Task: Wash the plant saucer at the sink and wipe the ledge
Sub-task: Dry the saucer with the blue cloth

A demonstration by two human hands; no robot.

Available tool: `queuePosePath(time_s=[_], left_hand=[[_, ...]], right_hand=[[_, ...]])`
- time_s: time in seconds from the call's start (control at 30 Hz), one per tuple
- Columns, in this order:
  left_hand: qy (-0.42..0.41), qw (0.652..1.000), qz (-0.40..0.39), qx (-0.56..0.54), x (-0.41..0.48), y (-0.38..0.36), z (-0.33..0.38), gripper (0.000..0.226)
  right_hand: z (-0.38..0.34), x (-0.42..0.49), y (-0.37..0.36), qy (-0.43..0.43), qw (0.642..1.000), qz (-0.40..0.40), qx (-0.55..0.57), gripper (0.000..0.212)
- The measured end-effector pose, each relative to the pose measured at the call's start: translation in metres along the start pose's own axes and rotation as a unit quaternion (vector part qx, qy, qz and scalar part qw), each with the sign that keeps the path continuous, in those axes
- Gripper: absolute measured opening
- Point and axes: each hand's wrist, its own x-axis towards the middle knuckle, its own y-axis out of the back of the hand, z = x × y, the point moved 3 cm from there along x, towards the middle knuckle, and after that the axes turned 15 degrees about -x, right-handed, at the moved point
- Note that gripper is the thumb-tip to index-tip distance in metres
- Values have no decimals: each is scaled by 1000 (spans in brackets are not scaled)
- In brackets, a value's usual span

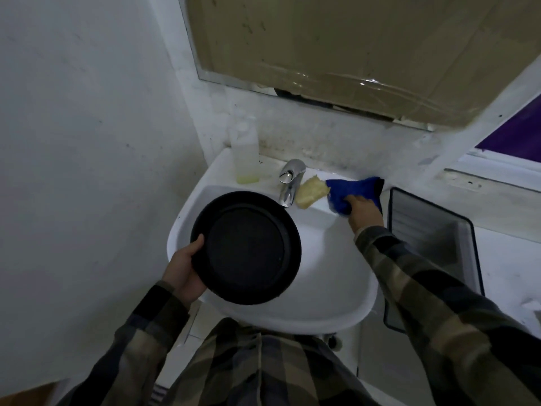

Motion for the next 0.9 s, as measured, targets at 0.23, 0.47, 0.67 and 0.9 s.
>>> queuePosePath(time_s=[0.23, 0.47, 0.67, 0.9], left_hand=[[7, 999, -43, -22, -4, -5, 2, 39], [33, 997, -73, -10, -10, -13, 5, 39], [50, 994, -95, 17, -18, -18, 5, 42], [41, 985, -145, 86, -25, -41, -16, 47]], right_hand=[[26, -19, 38, -195, 913, 80, 349, 34], [34, -47, 35, -318, 598, 25, 735, 41], [7, -96, 60, -269, 578, 39, 769, 50], [-61, -154, 112, -127, 621, 92, 768, 22]])
